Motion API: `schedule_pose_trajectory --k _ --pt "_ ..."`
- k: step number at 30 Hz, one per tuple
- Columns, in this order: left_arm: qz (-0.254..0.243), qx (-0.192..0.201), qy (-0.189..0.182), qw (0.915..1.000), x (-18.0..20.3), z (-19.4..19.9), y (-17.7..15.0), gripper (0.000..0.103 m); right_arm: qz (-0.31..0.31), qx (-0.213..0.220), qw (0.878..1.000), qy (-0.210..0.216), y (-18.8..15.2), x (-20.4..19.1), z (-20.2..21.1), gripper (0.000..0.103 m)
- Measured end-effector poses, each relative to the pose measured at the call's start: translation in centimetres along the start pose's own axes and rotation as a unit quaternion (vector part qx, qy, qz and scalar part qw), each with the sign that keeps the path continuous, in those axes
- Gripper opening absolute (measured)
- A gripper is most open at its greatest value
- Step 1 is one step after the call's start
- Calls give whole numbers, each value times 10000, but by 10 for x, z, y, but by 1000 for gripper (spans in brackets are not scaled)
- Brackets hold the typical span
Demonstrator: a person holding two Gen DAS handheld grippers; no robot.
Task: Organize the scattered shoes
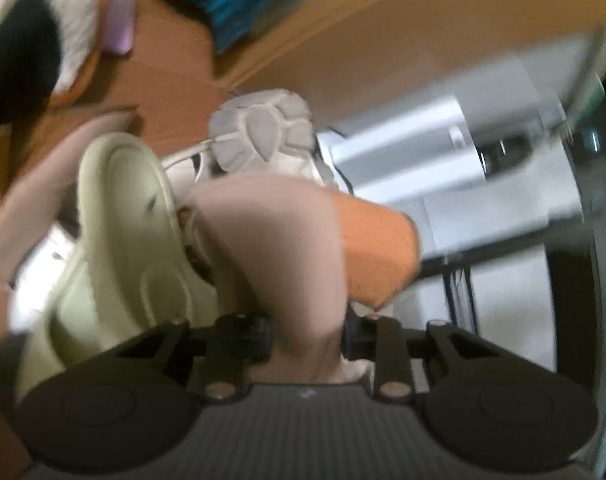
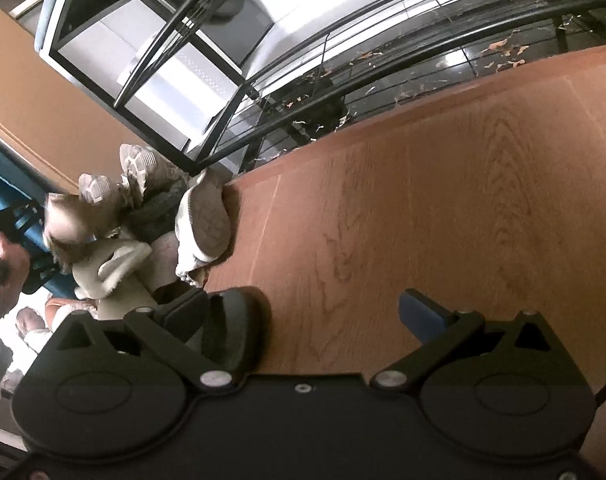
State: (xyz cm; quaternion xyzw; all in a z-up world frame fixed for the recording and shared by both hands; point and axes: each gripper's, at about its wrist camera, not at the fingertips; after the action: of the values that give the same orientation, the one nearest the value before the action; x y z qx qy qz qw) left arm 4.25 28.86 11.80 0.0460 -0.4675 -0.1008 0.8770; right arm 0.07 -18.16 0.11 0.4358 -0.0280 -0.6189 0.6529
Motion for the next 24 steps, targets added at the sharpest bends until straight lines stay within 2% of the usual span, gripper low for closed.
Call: schedule_pose_trajectory --k 3,5,9,13,17,18,22,24 --pt "-270 -222 -68 9994 0 11 -17 27 -33 -8 10000 -33 -4 9 9 103" --pt "-267 -371 3 9990 -4 17 -29 26 -32 45 9999 -104 -3 10 11 103" --pt "-641 -645 -34 9959 -15 27 -72 26 -41 168 9994 -284 -1 12 17 103" --pt "-630 -960 -100 9933 -32 27 -135 26 -152 454 9939 -995 1 25 30 103" --pt "-263 -1195 -179 9923 -46 11 -191 27 -279 755 9795 -1844 3 40 44 103" --pt "-173 -1206 -191 9924 -52 3 -214 27 -311 829 9747 -2054 3 44 47 103" --pt "-426 -1332 112 9901 -63 -25 -262 28 -301 973 9611 -2569 1 56 57 103" --pt "-646 -1391 248 9879 -70 -36 -277 29 -259 970 9588 -2657 -1 59 57 103"
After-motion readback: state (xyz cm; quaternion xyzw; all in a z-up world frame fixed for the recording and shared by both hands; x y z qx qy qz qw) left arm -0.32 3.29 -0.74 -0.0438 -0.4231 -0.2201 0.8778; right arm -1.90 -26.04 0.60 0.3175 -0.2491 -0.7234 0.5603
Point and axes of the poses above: each gripper's, at about its wrist camera, not at the fingertips, and z roughly against the way its jaws point, x to its right, y to its top, and after that the axes turned 13 degrees about z, right-handed
